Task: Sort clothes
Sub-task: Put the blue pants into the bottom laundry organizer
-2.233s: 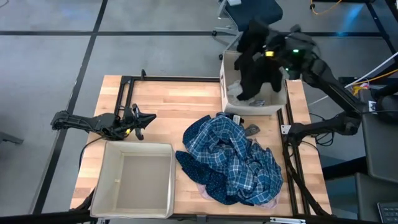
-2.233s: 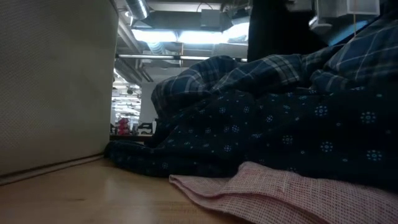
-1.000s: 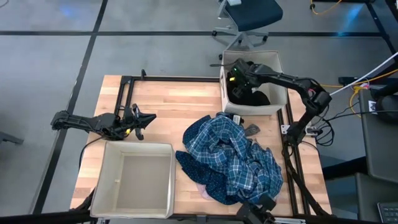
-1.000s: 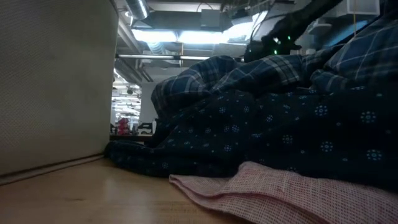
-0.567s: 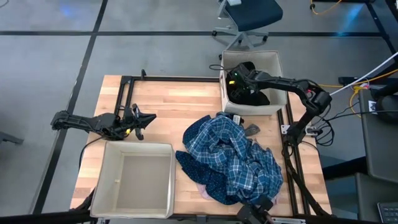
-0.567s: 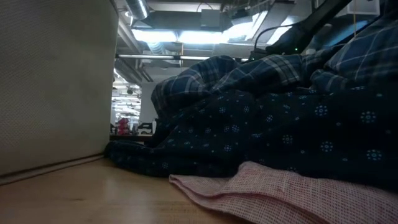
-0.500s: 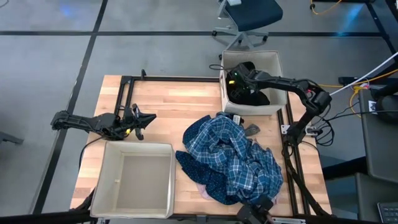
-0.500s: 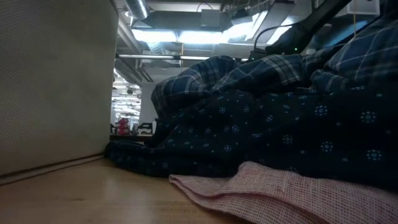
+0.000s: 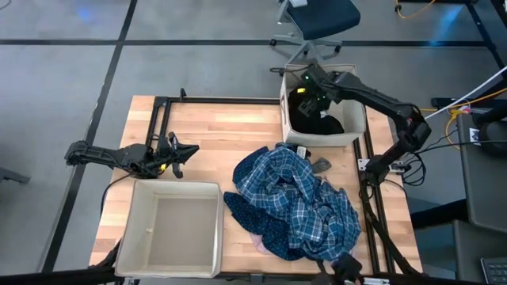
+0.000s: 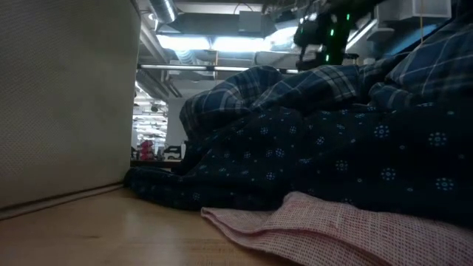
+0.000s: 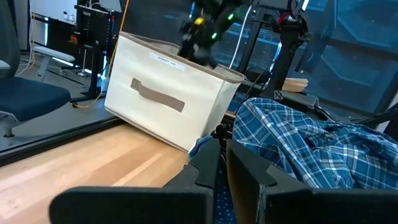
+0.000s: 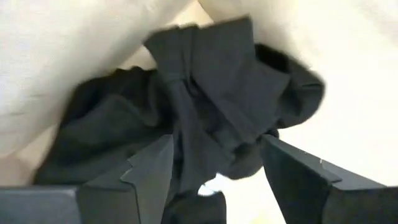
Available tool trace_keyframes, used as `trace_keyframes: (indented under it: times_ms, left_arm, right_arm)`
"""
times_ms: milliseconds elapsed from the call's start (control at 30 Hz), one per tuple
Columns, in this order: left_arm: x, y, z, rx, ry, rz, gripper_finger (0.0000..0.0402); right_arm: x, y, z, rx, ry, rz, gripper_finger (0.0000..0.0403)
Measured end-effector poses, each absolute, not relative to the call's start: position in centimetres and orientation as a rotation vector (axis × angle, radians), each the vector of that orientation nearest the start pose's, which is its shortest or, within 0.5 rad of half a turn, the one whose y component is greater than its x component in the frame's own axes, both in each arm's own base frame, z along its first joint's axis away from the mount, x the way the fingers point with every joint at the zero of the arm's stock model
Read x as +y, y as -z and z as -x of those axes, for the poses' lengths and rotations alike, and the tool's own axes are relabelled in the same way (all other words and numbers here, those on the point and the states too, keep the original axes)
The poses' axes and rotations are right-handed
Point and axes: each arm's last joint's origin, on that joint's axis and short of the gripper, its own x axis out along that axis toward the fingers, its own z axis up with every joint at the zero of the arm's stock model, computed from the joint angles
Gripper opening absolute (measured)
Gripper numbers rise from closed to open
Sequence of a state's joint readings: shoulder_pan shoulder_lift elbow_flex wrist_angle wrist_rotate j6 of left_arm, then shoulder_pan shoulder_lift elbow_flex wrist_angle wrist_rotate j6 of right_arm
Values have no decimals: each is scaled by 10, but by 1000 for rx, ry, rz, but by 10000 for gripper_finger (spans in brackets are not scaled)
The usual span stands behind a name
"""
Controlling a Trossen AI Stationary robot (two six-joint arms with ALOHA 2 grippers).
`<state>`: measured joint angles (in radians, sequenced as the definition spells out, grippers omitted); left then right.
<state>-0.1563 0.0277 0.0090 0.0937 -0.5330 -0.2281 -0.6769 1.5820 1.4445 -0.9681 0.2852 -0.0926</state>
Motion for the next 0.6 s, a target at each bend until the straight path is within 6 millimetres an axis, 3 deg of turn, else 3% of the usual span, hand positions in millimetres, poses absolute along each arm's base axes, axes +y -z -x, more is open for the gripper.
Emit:
trace_keyframes:
  times_ms: [133, 267, 600]
  left_arm:
    - [0, -173, -96, -114, -367, 251, 19]
    - [0, -173, -96, -114, -367, 251, 19]
    - [0, -173, -96, -115, -367, 260, 19]
  right_arm:
    - [-181, -345, -241, 1123, 767, -119, 250]
    - [-150, -369, -244, 1050, 684, -98, 250]
    - [-50, -386, -260, 950, 335, -105, 250]
